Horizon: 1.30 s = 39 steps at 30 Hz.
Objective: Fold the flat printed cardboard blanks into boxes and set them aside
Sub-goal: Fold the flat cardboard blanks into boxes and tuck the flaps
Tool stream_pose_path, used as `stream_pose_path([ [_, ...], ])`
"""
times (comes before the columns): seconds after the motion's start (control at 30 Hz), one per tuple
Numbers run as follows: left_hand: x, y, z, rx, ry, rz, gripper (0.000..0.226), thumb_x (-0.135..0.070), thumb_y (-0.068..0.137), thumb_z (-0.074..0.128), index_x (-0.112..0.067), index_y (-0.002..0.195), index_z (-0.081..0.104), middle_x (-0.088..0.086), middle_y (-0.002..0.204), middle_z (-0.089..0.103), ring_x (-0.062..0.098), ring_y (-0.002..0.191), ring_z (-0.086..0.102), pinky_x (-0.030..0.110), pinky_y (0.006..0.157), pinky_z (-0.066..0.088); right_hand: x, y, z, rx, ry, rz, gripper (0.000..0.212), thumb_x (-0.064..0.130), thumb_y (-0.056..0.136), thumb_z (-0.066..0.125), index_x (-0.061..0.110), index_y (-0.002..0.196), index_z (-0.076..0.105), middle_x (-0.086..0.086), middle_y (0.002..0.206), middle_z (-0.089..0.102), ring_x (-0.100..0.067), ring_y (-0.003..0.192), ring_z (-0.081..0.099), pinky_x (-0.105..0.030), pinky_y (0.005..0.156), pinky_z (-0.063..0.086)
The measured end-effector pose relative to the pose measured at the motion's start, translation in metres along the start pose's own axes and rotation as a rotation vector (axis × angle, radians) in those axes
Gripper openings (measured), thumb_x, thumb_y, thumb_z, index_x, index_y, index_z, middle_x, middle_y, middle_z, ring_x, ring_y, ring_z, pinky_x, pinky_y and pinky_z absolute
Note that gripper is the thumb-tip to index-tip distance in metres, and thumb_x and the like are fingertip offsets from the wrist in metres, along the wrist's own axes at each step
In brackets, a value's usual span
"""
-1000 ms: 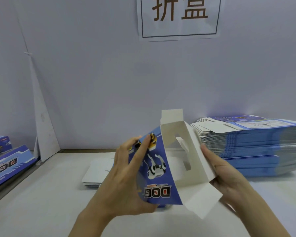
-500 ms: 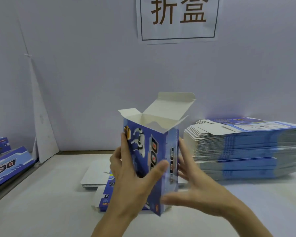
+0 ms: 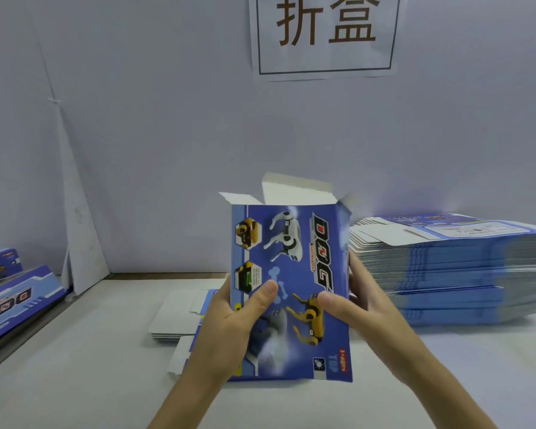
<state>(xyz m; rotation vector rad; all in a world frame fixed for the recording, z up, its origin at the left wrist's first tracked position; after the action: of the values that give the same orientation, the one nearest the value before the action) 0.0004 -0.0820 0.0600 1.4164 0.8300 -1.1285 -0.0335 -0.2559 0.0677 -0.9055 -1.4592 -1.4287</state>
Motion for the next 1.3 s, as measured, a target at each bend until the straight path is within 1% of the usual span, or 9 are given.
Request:
stream_pose_path([
  [0.1,-0.003,0.000,0.001,0.000,-0.005,0.044,0.044,-0.049,0.065,0.064,-0.020,0.098,0.069,-0.007,0.085,0.075,0.010,0.079,0.071,0.017,0.063,0.054,-0.003,0.000,-0.002,-0.044,0.012,0.019,0.075,0.038,0.067,0.078,0.044,0.133,0.041,0.010,0.115,0.070,-0.018,0.103,0.070,-0.025,0.068,0.058],
  [0.27,-0.003,0.003,-0.002,0.005,-0.019,0.039,0.048,-0.057,0.073,0.051,-0.021,0.102,0.065,-0.001,0.094,0.075,0.017,0.090,0.071,0.029,0.077,0.058,0.005,-0.003,0.007,0.047,-0.005,-0.009,0.079,0.049,0.061,0.082,0.043,0.130,0.044,0.009,0.119,0.068,-0.018,0.108,0.068,-0.025,0.074,0.058],
  [0.4,-0.005,0.001,-0.001,-0.026,0.000,0.081,0.045,-0.057,0.072,0.050,-0.021,0.093,0.066,-0.003,0.084,0.075,0.016,0.078,0.072,0.024,0.062,0.057,0.004,-0.001,0.002,-0.023,-0.008,0.011,0.085,0.054,0.051,0.083,0.047,0.126,0.044,0.014,0.111,0.070,-0.014,0.103,0.070,-0.022,0.067,0.058],
  [0.5,-0.007,0.001,0.001,-0.008,0.014,0.072,0.044,-0.057,0.073,0.051,-0.021,0.095,0.065,-0.001,0.088,0.075,0.021,0.081,0.071,0.035,0.070,0.060,0.004,-0.002,0.002,0.010,0.013,0.009,0.082,0.051,0.054,0.082,0.047,0.127,0.044,0.012,0.114,0.070,-0.018,0.104,0.070,-0.024,0.069,0.058],
  [0.6,-0.007,0.003,-0.002,-0.008,-0.024,0.051,0.043,-0.052,0.076,0.051,-0.021,0.102,0.065,0.002,0.093,0.075,0.018,0.088,0.072,0.028,0.075,0.057,0.007,-0.003,0.006,0.041,-0.001,-0.012,0.063,0.044,0.066,0.074,0.055,0.122,0.047,0.013,0.118,0.068,-0.016,0.108,0.068,-0.024,0.073,0.058],
  [0.77,-0.010,0.001,0.000,-0.039,0.028,0.073,0.041,-0.051,0.075,0.049,-0.017,0.090,0.065,-0.004,0.077,0.074,0.012,0.072,0.071,0.018,0.053,0.054,0.002,-0.001,-0.001,-0.042,-0.004,0.004,0.071,0.043,0.068,0.076,0.044,0.131,0.042,0.018,0.111,0.069,-0.011,0.106,0.068,-0.021,0.067,0.057],
  [1.03,-0.017,0.001,-0.007,-0.077,0.035,0.129,0.037,-0.046,0.081,0.048,-0.014,0.080,0.067,-0.001,0.071,0.074,0.011,0.064,0.070,0.014,0.053,0.050,-0.002,-0.002,0.006,0.015,-0.052,0.074,0.087,0.054,0.054,0.077,0.060,0.127,0.029,0.027,0.112,0.065,-0.007,0.109,0.066,-0.024,0.073,0.058],
  [1.17,-0.018,0.001,-0.003,-0.028,-0.026,0.136,0.043,-0.052,0.070,0.060,-0.016,0.093,0.066,-0.003,0.080,0.075,0.012,0.075,0.072,0.016,0.058,0.053,0.001,-0.004,0.008,0.074,-0.119,0.086,0.091,0.050,0.055,0.080,0.065,0.127,0.027,0.028,0.113,0.065,-0.008,0.108,0.067,-0.025,0.075,0.059],
  [1.3,-0.013,0.006,-0.007,0.190,-0.054,0.033,0.062,-0.047,0.066,0.078,-0.027,0.121,0.056,-0.004,0.103,0.074,0.015,0.090,0.072,0.021,0.066,0.056,-0.003,-0.002,0.009,0.017,0.001,0.073,0.088,0.039,0.062,0.081,0.046,0.137,0.037,0.008,0.118,0.069,-0.023,0.104,0.070,-0.033,0.073,0.060],
])
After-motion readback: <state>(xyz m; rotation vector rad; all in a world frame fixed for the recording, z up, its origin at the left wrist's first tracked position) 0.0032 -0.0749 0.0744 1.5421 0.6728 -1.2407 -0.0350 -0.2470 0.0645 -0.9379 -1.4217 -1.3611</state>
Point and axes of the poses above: each hand's wrist, its own y-axis towards the middle knuckle, its own z-axis out of the palm, x = y × z, the point moved 6 cm from there along y, towards the middle knuckle
